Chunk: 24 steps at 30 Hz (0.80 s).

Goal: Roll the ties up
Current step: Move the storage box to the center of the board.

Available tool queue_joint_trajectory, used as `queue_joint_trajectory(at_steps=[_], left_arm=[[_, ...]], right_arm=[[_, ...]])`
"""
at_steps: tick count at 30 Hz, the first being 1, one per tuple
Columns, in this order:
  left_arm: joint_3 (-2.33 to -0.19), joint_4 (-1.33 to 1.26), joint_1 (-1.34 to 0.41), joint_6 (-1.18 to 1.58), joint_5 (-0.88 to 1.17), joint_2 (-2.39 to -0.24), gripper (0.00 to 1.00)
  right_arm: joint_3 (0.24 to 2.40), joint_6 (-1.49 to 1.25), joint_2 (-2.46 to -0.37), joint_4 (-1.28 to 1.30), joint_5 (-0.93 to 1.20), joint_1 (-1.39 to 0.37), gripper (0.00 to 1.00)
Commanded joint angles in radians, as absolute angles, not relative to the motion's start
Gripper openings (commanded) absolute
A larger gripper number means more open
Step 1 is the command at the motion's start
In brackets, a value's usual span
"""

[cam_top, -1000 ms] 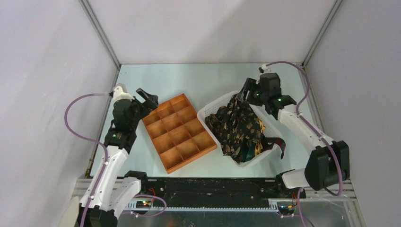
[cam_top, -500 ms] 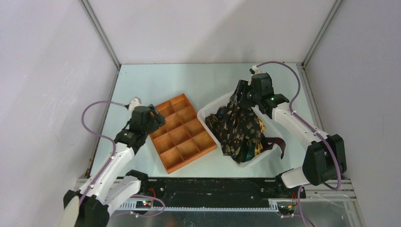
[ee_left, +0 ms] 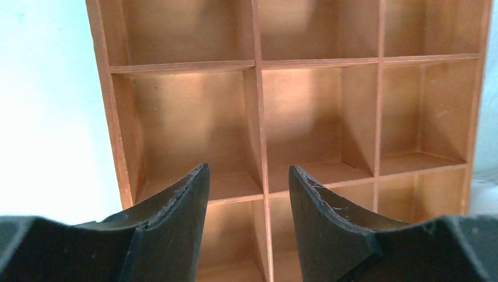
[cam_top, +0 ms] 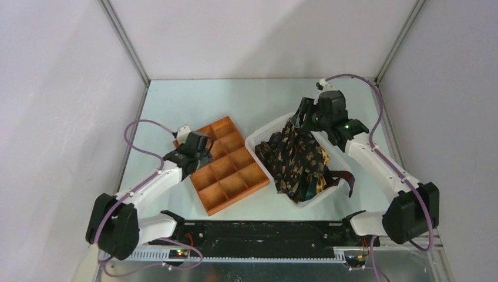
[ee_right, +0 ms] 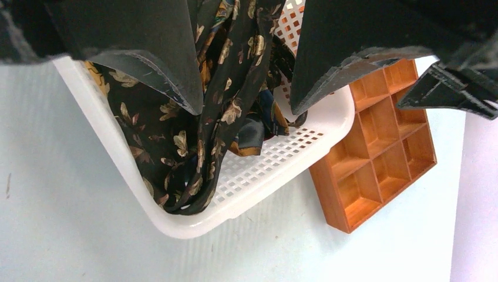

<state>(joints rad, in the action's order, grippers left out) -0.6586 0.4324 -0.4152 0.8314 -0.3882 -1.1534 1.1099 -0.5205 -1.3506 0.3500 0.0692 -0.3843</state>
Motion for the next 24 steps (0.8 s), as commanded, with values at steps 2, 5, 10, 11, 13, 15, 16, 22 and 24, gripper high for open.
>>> queue_joint_trajectory(at_steps=[2, 5, 10, 11, 13, 15, 16, 22, 24], left_arm=[[-0.723, 0.406, -0.418, 0.834, -0.461, -1.232, 0.58], [-0.751, 0.396, -0.412, 0.810, -0.472, -1.276, 0.59], [-0.795, 0.381, -0.391, 0.779, -0.467, -1.357, 0.55], [-0.798, 0.377, -0.382, 0.773, -0.459, -1.364, 0.53], [-0.797, 0.366, -0.368, 0.765, -0.446, -1.384, 0.49], [-0.793, 0.352, -0.357, 0.758, -0.432, -1.406, 0.46], [-0.791, 0.345, -0.352, 0.756, -0.427, -1.411, 0.45], [-0.787, 0.297, -0.351, 0.738, -0.375, -1.475, 0.37], [-0.790, 0.275, -0.346, 0.727, -0.368, -1.496, 0.32]], right_arm=[[1.139, -0.480, -1.283, 0.354, 0.032, -0.391, 0.59], [1.139, -0.475, -1.277, 0.357, 0.032, -0.391, 0.59], [1.138, -0.469, -1.271, 0.361, 0.034, -0.390, 0.59], [1.138, -0.467, -1.271, 0.363, 0.034, -0.390, 0.59], [1.138, -0.464, -1.265, 0.365, 0.032, -0.390, 0.59], [1.139, -0.463, -1.262, 0.366, 0.032, -0.391, 0.59], [1.139, -0.461, -1.260, 0.365, 0.031, -0.392, 0.59], [1.139, -0.457, -1.251, 0.370, 0.026, -0.391, 0.59], [1.138, -0.457, -1.250, 0.373, 0.023, -0.391, 0.59]])
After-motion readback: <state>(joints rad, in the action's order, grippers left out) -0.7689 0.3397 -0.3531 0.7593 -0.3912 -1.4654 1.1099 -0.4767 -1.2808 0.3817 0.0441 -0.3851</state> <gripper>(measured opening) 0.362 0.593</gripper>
